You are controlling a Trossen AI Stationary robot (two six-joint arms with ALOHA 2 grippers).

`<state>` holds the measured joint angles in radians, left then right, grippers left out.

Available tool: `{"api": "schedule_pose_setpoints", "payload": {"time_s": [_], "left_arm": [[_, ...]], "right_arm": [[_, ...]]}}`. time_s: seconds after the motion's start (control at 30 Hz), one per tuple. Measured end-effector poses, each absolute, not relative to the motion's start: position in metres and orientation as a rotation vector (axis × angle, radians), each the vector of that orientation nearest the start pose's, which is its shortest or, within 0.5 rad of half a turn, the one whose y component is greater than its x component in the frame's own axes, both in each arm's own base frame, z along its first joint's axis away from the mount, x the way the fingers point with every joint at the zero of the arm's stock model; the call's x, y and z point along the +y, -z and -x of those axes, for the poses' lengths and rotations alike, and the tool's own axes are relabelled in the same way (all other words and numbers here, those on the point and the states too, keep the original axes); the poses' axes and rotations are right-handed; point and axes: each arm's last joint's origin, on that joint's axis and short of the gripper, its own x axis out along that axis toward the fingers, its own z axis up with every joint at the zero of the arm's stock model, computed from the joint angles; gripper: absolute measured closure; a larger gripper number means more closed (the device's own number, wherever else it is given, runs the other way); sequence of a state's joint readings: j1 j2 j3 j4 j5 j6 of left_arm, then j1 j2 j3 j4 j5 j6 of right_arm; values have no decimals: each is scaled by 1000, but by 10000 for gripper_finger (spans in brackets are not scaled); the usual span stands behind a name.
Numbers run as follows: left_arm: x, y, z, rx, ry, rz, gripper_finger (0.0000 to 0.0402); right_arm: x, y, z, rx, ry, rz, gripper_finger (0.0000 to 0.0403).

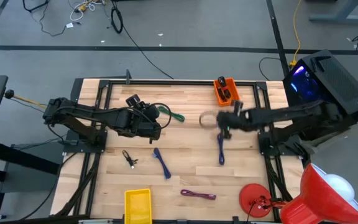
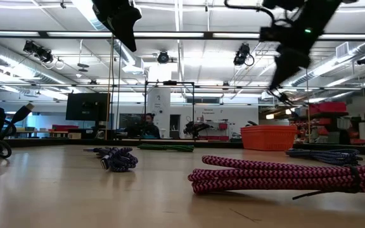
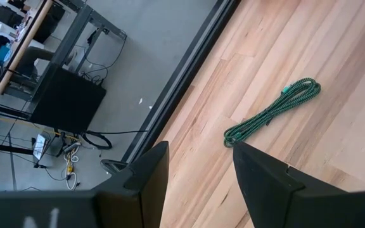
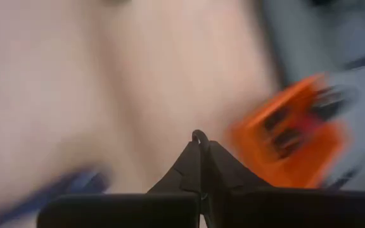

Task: Pick & Place USB Port
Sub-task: Put the black charger cable into the orange bin

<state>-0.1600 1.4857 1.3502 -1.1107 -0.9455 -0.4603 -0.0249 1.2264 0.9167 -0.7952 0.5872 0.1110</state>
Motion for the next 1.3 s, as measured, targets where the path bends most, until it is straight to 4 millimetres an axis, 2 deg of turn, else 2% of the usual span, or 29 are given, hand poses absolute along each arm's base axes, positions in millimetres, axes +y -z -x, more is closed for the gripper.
{"api": "schedule_pose_setpoints", "payload": {"time_s": [0.13,0.23,0.4,0.6,0.87,1.3], "left_arm": [[-21,-313,-276,885,-892,-272,220],[-21,-313,-276,885,-892,-273,220],[-21,-313,-276,885,-892,-273,220],[-21,-313,-276,885,-892,-274,220],[-21,-313,-276,884,-894,-275,220],[-21,-313,-277,870,-895,-266,220]], "right_arm": [[-55,-278,-227,842,755,194,403],[-79,-286,-230,716,802,165,403],[-113,-276,-227,623,878,90,403],[-142,-257,-215,518,1002,-58,403],[-156,-237,-199,501,1078,-170,403],[-164,-226,-189,505,1139,-225,403]]}}
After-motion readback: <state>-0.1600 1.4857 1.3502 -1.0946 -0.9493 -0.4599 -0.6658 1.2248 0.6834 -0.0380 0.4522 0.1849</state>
